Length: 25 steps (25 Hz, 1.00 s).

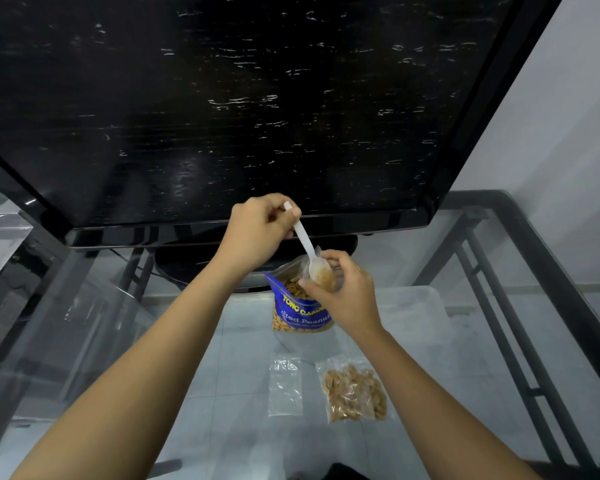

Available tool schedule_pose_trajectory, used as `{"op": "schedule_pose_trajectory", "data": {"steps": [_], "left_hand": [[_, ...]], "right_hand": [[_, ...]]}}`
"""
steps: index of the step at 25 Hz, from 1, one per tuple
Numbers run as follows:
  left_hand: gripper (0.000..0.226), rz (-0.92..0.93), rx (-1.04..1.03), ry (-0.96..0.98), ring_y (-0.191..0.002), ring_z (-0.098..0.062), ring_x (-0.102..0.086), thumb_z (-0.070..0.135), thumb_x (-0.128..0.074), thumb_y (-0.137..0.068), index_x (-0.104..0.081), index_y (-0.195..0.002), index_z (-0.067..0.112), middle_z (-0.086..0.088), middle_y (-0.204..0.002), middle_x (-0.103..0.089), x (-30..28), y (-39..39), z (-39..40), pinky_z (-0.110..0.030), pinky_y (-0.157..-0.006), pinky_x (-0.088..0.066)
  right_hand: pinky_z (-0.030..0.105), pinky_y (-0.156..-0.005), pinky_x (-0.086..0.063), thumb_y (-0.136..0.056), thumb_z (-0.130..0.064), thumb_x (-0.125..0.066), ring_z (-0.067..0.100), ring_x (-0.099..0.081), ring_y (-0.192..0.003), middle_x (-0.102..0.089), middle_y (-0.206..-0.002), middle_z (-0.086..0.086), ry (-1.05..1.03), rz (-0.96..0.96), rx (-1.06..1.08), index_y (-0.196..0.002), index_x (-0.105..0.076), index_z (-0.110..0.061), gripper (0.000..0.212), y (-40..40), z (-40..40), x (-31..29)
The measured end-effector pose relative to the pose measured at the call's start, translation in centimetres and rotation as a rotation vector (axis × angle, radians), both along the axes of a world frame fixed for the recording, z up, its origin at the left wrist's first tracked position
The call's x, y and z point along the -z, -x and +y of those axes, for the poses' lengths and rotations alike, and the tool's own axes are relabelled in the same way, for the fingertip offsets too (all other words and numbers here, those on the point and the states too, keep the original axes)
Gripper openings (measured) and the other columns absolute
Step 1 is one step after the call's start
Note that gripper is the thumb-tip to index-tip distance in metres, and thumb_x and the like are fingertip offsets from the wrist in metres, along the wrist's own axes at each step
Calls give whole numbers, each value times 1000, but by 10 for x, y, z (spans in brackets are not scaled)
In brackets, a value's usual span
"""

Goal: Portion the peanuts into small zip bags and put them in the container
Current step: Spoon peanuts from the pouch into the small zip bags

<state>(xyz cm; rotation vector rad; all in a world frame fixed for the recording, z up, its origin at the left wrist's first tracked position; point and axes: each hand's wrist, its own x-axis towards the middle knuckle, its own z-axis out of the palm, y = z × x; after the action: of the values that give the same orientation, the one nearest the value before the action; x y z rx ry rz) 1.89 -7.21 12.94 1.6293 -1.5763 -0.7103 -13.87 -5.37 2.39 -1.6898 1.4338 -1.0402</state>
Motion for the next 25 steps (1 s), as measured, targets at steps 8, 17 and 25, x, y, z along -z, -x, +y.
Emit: {"op": "schedule_pose_trajectory", "data": {"steps": [8,17,25], "left_hand": [[13,-100,-96,399,-59,-9,-58,26,-54,-90,-65,-84,22,0,-62,-61,-22,-3,12,-22,-58,-45],[18,-217,164,95,-76,-10,-64,18,-54,-93,-68,-101,10,-6,-87,-72,83,-4,16,-15,-71,-48],[16,282,-402,-306,-77,-25,-68,10,-49,-90,-64,-86,11,-7,-71,-67,91,11,6,-38,-80,-57]], "right_hand": [[6,-63,-46,-69,-31,-79,1,-61,-82,-67,-96,-7,-71,-171,72,-111,-57,-18,48,6,-3,-7],[42,-70,-57,-68,-45,-77,14,-65,-88,-65,-98,-8,-270,-175,64,-95,-51,-42,38,34,4,14],[34,-75,-56,-70,-43,-76,12,-66,-89,-69,-97,-9,-299,-163,29,-105,-54,-29,44,38,5,10]]}}
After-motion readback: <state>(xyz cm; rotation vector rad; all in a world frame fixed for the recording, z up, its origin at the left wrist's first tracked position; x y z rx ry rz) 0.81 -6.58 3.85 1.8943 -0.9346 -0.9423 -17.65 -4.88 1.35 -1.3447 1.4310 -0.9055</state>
